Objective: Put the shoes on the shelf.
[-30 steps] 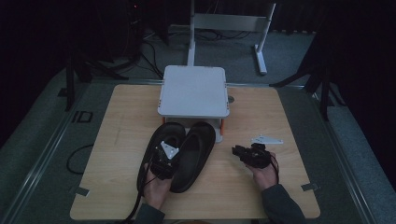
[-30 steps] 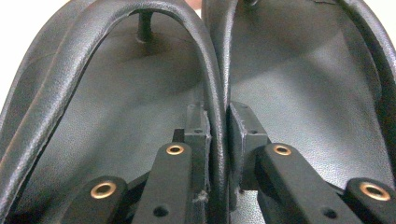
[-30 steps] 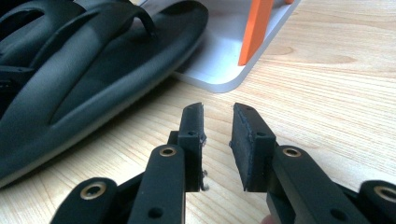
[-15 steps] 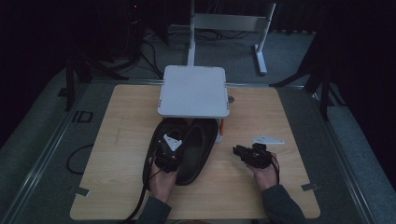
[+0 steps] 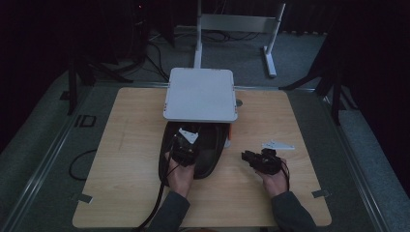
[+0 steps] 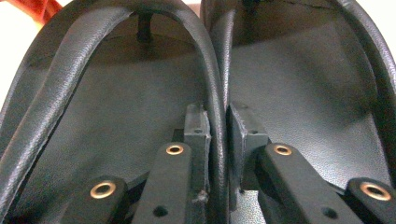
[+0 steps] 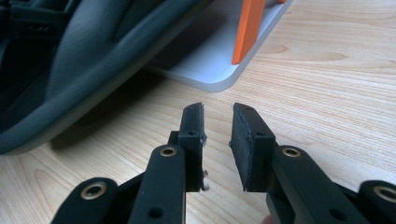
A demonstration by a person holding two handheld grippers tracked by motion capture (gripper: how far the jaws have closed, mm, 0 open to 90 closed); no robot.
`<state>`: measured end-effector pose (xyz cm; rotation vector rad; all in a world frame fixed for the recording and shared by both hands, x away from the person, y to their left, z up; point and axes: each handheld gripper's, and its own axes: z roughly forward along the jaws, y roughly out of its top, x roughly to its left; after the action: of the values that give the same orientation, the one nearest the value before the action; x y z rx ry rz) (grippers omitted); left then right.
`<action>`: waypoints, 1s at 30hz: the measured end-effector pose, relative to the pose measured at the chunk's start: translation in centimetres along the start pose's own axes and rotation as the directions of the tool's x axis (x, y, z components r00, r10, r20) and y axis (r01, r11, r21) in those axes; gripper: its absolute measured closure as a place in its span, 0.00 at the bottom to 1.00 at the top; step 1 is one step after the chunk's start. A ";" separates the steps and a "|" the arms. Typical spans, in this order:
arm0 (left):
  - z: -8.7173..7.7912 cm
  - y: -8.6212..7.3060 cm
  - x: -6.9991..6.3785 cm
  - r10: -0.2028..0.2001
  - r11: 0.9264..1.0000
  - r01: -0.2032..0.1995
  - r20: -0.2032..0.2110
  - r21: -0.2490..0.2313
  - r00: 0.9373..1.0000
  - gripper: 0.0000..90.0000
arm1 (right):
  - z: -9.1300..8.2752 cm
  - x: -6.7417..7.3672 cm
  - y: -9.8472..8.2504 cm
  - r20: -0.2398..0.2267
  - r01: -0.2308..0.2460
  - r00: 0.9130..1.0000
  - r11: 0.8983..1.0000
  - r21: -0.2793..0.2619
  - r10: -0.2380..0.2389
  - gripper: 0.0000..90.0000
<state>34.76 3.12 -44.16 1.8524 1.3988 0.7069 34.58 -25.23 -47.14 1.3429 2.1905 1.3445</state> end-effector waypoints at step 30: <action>5.4 4.0 -0.8 -0.024 0.993 0.012 -0.101 -0.119 0.995 0.87 | 0.4 0.0 -0.1 -0.007 0.001 1.000 1.000 0.008 -0.001 0.82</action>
<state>41.01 0.52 -44.28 1.7308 1.4044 0.8678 34.76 -25.01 -47.45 1.3411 2.2031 1.3439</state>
